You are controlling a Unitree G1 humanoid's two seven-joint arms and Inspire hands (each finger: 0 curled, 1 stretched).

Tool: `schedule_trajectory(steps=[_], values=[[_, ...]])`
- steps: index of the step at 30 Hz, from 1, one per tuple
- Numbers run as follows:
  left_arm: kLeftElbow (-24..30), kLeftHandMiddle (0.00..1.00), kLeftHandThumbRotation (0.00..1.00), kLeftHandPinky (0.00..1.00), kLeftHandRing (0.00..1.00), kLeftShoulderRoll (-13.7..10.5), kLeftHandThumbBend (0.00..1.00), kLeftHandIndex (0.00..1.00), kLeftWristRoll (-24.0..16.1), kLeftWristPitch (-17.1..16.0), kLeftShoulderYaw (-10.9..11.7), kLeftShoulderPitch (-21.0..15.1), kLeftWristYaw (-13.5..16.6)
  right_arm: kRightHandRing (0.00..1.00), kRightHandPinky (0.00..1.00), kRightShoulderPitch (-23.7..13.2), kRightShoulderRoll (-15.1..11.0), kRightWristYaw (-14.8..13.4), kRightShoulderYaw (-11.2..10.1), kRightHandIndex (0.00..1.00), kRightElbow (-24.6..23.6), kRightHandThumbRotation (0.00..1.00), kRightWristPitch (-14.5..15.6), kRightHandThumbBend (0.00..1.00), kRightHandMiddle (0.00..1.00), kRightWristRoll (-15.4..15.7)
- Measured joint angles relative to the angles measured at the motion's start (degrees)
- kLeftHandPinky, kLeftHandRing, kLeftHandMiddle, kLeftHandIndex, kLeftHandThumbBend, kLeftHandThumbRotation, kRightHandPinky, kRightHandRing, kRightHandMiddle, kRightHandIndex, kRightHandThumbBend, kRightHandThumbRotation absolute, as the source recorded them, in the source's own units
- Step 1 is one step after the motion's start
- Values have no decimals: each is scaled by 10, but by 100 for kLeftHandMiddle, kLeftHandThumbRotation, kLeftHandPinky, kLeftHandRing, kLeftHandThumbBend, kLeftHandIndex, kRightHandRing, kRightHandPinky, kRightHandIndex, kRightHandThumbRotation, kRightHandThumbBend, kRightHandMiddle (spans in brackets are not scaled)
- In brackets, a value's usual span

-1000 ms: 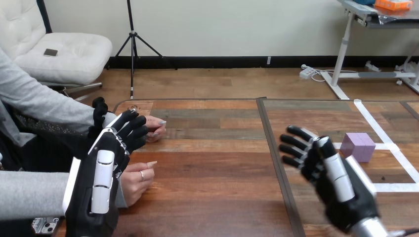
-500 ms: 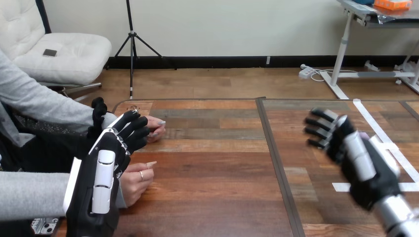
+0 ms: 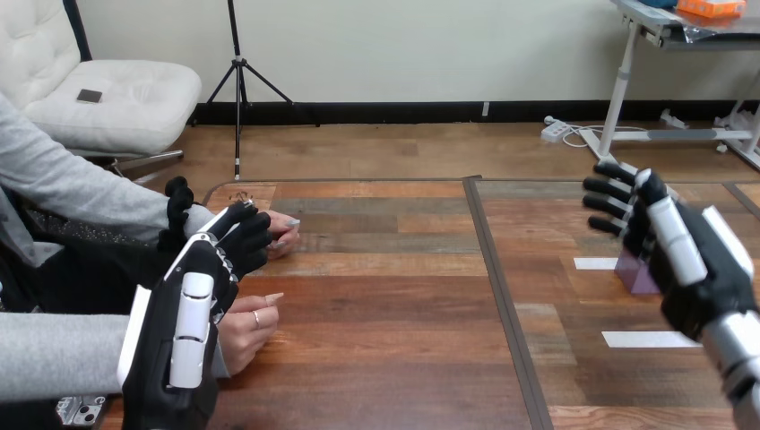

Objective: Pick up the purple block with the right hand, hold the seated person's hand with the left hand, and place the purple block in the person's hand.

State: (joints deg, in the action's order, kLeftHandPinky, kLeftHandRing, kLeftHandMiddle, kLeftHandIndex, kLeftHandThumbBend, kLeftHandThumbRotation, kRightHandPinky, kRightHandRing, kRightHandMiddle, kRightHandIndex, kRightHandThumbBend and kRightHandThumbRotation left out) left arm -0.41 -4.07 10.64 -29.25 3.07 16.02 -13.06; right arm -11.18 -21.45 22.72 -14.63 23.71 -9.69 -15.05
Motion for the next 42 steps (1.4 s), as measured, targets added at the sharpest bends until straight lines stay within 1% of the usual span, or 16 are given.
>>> schedule_trajectory(steps=[4, 5, 7, 9, 12, 14, 16, 20, 23, 27, 31, 37, 42], values=[[0, 82, 100, 85, 83, 0, 55, 81, 0, 0, 0, 0, 1, 82, 82, -24, -11, -4, 0, 80, 30, 77, -12, 75, 81, 8], [0, 82, 100, 85, 83, 0, 55, 81, 0, 0, 0, 0, 1, 82, 81, -30, -14, -4, 0, 80, 39, 74, -16, 78, 81, 12], [0, 82, 100, 85, 83, 1, 55, 81, 0, 0, 0, 0, 1, 82, 81, -42, -19, -7, -1, 80, 55, 72, -24, 81, 81, 17], [0, 82, 100, 86, 83, 1, 55, 82, 0, 0, 0, 0, 1, 82, 80, -53, -23, -10, -1, 79, 70, 68, -29, 84, 81, 20], [0, 82, 100, 86, 84, 0, 55, 82, 0, 1, 0, 0, 1, 82, 80, -69, -30, -14, -2, 79, 92, 62, -35, 87, 80, 22], [0, 82, 100, 86, 84, 0, 54, 82, 0, 1, 0, 1, 0, 81, 79, -80, -34, -17, -2, 78, 108, 58, -40, 88, 80, 25], [0, 82, 100, 86, 84, 0, 53, 81, 0, 1, 0, 1, 0, 81, 78, -91, -38, -24, -2, 78, 124, 57, -48, 89, 79, 32], [0, 81, 100, 86, 83, 0, 53, 81, 0, 1, 0, 1, 0, 81, 77, -114, -44, -46, -2, 78, 162, 52, -65, 88, 79, 52], [0, 81, 100, 86, 83, 0, 53, 80, 0, 1, 0, 1, 0, 82, 79, -130, -51, -61, -2, 78, 192, 49, -78, 88, 79, 67], [0, 81, 100, 86, 83, 0, 54, 80, 0, 1, 0, 1, 0, 83, 81, -152, -61, -79, -1, 78, 232, 47, -88, 87, 80, 84], [0, 81, 100, 86, 83, 0, 54, 80, 0, 1, 0, 1, 0, 84, 82, -174, -71, -98, 0, 79, 271, 45, -89, 87, 81, 95], [0, 80, 100, 86, 82, 0, 54, 80, 0, 1, 0, 1, 0, 84, 81, -200, -84, -119, 2, 81, 320, 46, -90, 85, 82, 113], [0, 80, 100, 86, 82, 0, 54, 80, 2, 1, 0, 1, -2, 85, 80, -221, -93, -135, 4, 81, 358, 48, -93, 86, 84, 129]])
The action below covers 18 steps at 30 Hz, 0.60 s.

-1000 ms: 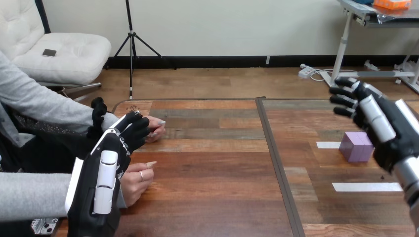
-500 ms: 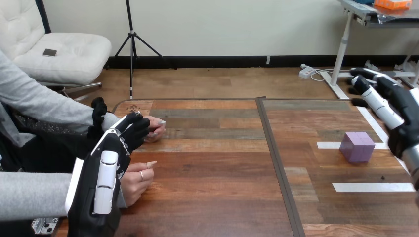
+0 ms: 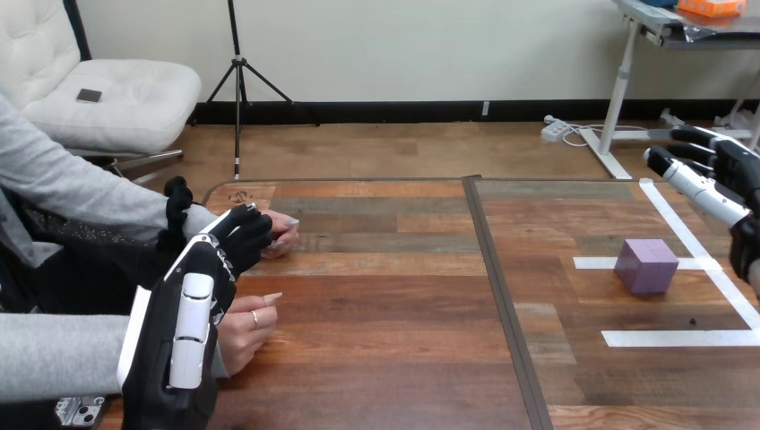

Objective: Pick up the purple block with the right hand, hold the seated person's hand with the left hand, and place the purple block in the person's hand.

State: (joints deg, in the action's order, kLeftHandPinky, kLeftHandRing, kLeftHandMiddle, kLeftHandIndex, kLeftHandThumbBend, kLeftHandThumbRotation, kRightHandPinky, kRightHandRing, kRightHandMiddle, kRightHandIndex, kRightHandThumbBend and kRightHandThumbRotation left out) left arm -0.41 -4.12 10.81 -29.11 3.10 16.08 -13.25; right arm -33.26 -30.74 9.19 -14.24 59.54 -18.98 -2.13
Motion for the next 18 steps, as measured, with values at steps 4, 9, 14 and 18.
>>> schedule_trajectory(steps=[4, 9, 14, 18], values=[[0, 81, 100, 86, 82, 0, 54, 80, 0, 0, 0, 0, -1, 86, 79, -12, -7, -5, 1, 81, 24, 47, -3, 86, 86, 8], [0, 81, 100, 86, 83, 0, 54, 80, 0, 0, 0, 0, -2, 87, 78, -27, -13, -21, 6, 80, 49, 50, -3, 88, 87, 25], [0, 81, 100, 86, 83, 0, 54, 80, 0, 2, 0, 0, -2, 87, 78, -39, -19, -41, 17, 80, 68, 51, -2, 90, 87, 49], [0, 81, 100, 87, 84, 0, 54, 80, 1, 5, 0, 0, -2, 87, 77, -48, -23, -52, 28, 81, 83, 52, 2, 90, 88, 68]])
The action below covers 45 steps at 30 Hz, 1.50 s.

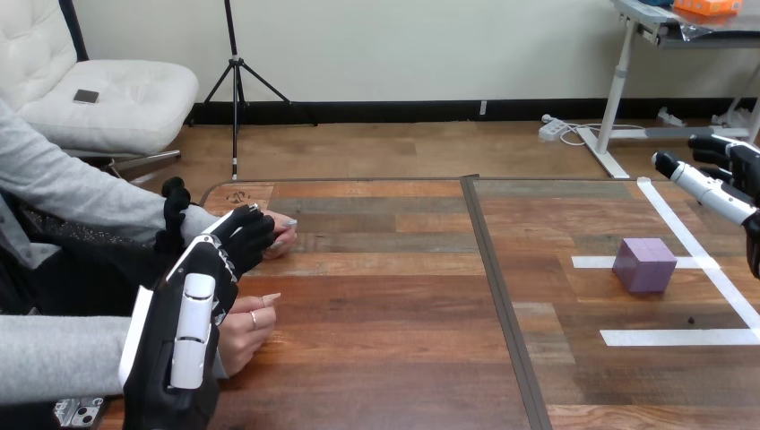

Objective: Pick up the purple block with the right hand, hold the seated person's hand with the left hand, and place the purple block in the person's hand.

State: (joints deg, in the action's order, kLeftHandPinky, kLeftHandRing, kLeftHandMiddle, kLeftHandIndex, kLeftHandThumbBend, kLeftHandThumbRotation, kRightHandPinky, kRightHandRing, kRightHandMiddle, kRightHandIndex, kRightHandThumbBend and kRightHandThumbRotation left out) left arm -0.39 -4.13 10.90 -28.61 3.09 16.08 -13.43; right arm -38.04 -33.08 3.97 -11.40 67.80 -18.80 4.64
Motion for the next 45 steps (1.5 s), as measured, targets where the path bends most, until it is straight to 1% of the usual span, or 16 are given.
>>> schedule_trajectory(steps=[4, 10, 12, 16, 19, 22, 29, 36, 42, 45], values=[[0, 81, 100, 87, 84, 0, 55, 80, 0, 3, 0, 0, -1, 87, 77, -10, -5, -8, 12, 83, 13, 53, 8, 90, 88, 17], [0, 80, 100, 86, 83, 0, 54, 79, 0, 2, 0, 0, -4, 87, 77, -28, -11, -12, 26, 85, 29, 50, 27, 93, 88, 36], [0, 80, 100, 86, 83, 0, 54, 79, 0, 2, 0, 0, -4, 88, 78, -32, -11, -15, 30, 85, 31, 49, 32, 92, 89, 41], [0, 80, 100, 86, 83, 0, 54, 78, 0, 3, 0, 0, -4, 88, 78, -41, -11, -21, 45, 86, 34, 47, 46, 91, 89, 58], [0, 80, 100, 86, 83, 0, 53, 78, 0, 2, 0, -1, -4, 88, 78, -45, -11, -23, 52, 87, 37, 43, 52, 89, 90, 68], [0, 80, 100, 85, 83, 0, 51, 79, 0, 2, 0, -1, -5, 89, 78, -49, -11, -24, 64, 87, 39, 43, 58, 89, 90, 77], [0, 79, 100, 83, 81, 0, 51, 78, 0, 2, 0, -1, -5, 89, 77, -57, -10, -27, 92, 88, 47, 46, 77, 94, 91, 106], [0, 78, 100, 80, 81, 0, 50, 77, -1, 2, 1, -1, -5, 89, 75, -58, -5, -30, 111, 89, 49, 46, 96, 98, 90, 121], [0, 78, 100, 80, 80, 0, 49, 77, -1, 0, 1, -1, -6, 90, 75, -58, 2, -32, 120, 89, 55, 42, 112, 97, 91, 123], [0, 78, 100, 80, 81, -1, 48, 77, -1, 0, 2, -1, -6, 92, 77, -58, 7, -34, 126, 90, 59, 40, 116, 97, 93, 125]])
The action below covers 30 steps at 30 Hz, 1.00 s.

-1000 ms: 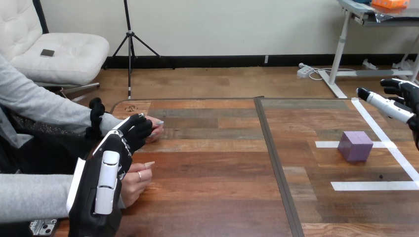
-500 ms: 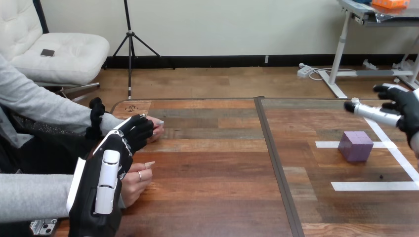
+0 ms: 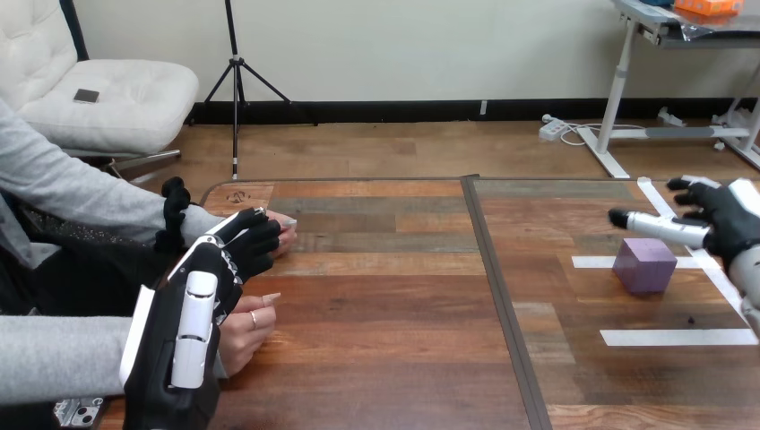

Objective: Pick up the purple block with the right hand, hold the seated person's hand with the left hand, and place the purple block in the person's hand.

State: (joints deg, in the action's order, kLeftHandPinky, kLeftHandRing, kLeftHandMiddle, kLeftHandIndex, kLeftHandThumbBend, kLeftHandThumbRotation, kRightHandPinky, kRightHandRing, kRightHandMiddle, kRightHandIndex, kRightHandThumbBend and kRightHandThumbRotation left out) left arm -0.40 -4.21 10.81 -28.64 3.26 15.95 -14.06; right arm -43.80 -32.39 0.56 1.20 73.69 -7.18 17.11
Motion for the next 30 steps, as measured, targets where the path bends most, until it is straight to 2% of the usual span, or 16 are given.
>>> schedule_trajectory(steps=[16, 17, 19, 24, 30], values=[[0, 79, 100, 80, 81, 0, 46, 77, 1, -5, 1, -1, -5, 92, 77, 0, 25, -16, 15, 90, 8, 36, 14, 99, 94, 9], [0, 79, 100, 79, 80, 0, 45, 77, 1, -6, 1, -2, -5, 85, 67, 0, 27, -18, 17, 90, 8, 35, 14, 99, 88, 9], [0, 79, 100, 79, 80, 0, 45, 77, 1, -6, 1, -2, -5, 79, 60, 0, 29, -22, 19, 90, 8, 34, 14, 98, 85, 9], [0, 78, 100, 77, 80, 0, 46, 76, 1, -8, 2, -2, -5, 77, 56, 0, 32, -30, 23, 90, 8, 34, 15, 98, 83, 9], [0, 77, 100, 76, 79, 0, 48, 75, 1, -9, 3, -3, -4, 87, 68, 0, 32, -34, 24, 89, 8, 33, 15, 99, 89, 9]])
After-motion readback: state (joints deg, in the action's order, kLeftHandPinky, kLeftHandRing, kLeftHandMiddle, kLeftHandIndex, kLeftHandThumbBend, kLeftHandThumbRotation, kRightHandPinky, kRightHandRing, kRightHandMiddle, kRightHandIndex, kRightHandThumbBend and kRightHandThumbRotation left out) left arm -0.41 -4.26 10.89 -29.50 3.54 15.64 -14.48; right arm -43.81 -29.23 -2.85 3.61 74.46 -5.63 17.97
